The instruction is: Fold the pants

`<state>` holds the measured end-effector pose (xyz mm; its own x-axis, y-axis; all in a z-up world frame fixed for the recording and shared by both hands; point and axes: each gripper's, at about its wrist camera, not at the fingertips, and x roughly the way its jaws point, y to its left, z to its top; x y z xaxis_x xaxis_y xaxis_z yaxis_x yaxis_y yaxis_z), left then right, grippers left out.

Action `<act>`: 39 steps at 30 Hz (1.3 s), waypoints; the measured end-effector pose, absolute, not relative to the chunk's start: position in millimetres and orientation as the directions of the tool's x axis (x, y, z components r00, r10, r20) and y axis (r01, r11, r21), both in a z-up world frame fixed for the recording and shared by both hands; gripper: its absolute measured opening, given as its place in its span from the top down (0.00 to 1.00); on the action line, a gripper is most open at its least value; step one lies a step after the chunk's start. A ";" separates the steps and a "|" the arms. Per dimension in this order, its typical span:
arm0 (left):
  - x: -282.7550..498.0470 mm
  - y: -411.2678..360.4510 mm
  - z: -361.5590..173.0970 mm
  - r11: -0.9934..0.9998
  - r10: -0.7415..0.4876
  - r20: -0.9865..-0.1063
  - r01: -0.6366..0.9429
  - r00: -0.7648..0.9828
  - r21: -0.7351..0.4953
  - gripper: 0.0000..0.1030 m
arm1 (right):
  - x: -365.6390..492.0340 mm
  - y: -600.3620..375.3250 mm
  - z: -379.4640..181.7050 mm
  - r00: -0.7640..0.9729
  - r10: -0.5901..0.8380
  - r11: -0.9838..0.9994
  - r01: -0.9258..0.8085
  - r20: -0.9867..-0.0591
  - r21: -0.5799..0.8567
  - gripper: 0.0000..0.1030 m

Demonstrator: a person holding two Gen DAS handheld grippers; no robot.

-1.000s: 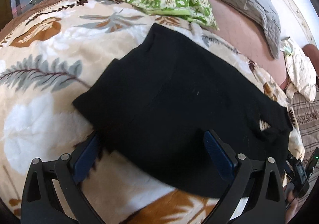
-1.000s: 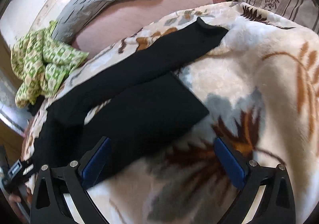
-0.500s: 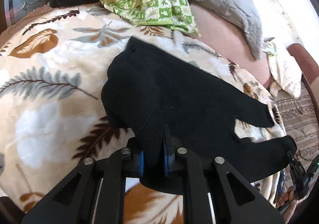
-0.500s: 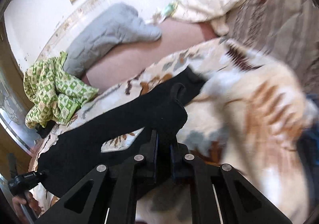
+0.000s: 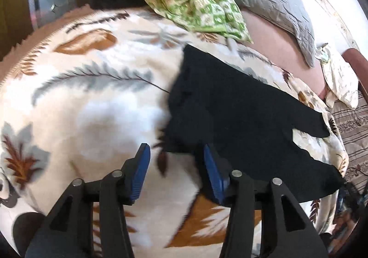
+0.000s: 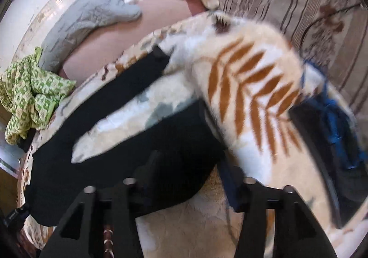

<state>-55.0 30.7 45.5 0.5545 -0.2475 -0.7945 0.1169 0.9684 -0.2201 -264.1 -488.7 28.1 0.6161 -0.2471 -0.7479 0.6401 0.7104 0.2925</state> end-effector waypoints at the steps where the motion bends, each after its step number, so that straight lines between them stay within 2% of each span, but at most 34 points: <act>1: -52.1 34.0 43.5 0.971 -0.235 -0.802 0.108 0.549 -0.211 0.54 | -265.6 -483.4 38.2 0.639 -0.245 0.724 0.621 -0.730 0.300 0.48; 3: -49.2 40.7 39.4 0.972 -0.230 -0.810 0.086 0.539 -0.218 0.54 | -263.3 -470.4 49.5 0.679 -0.219 0.754 0.574 -0.701 0.319 0.47; 5: -48.9 47.9 36.6 0.968 -0.238 -0.808 0.061 0.540 -0.244 0.54 | -253.8 -452.6 57.3 0.727 -0.136 0.800 0.481 -0.673 0.359 0.43; 8: -49.0 49.1 35.9 0.961 -0.255 -0.798 0.052 0.547 -0.271 0.36 | -233.4 -413.3 58.5 0.767 0.025 0.865 0.306 -0.642 0.399 0.43; 12: -43.6 44.7 41.3 0.960 -0.264 -0.769 0.080 0.582 -0.269 0.22 | -202.0 -355.2 49.8 0.736 0.185 0.910 0.122 -0.651 0.396 0.40; 19: -15.2 18.6 21.0 0.948 -0.319 -0.821 0.151 0.474 -0.282 0.21 | -160.9 -233.8 33.7 0.642 0.415 0.900 -0.184 -0.645 0.395 0.39; 22: -12.4 6.9 19.9 0.916 -0.400 -0.823 0.198 0.404 -0.348 0.21 | -144.1 -181.7 28.6 0.601 0.474 0.880 -0.307 -0.643 0.362 0.38; 25: -19.6 3.2 37.2 0.900 -0.434 -0.802 0.248 0.412 -0.359 0.21 | -132.9 -145.4 20.5 0.573 0.488 0.868 -0.398 -0.659 0.297 0.36; 27: -25.2 9.6 51.1 0.889 -0.455 -0.783 0.268 0.424 -0.372 0.21 | -123.6 -129.5 12.0 0.581 0.425 0.891 -0.406 -0.694 0.205 0.40; 28: -26.9 14.1 57.3 0.890 -0.454 -0.777 0.267 0.436 -0.370 0.21 | -117.0 -132.0 11.1 0.604 0.387 0.908 -0.381 -0.697 0.174 0.47; 30: -30.8 25.6 69.3 0.897 -0.441 -0.766 0.262 0.467 -0.356 0.21 | -107.5 -150.3 14.4 0.635 0.365 0.929 -0.299 -0.681 0.219 0.53; 31: -31.5 31.1 73.2 0.904 -0.427 -0.764 0.257 0.484 -0.342 0.21 | -102.6 -166.6 17.7 0.648 0.371 0.928 -0.239 -0.665 0.285 0.49; 33: -31.2 37.9 78.2 0.930 -0.365 -0.772 0.235 0.520 -0.281 0.20 | -101.4 -190.7 23.2 0.682 0.382 0.911 -0.167 -0.624 0.376 0.49; 36: -29.9 35.9 76.2 0.951 -0.303 -0.780 0.227 0.548 -0.210 0.20 | -108.7 -176.1 27.1 0.650 0.408 0.911 -0.239 -0.641 0.337 0.49; 39: -27.2 30.4 63.3 0.951 -0.303 -0.799 0.224 0.520 -0.215 0.20 | -113.1 -150.0 18.4 0.612 0.412 0.911 -0.307 -0.676 0.277 0.47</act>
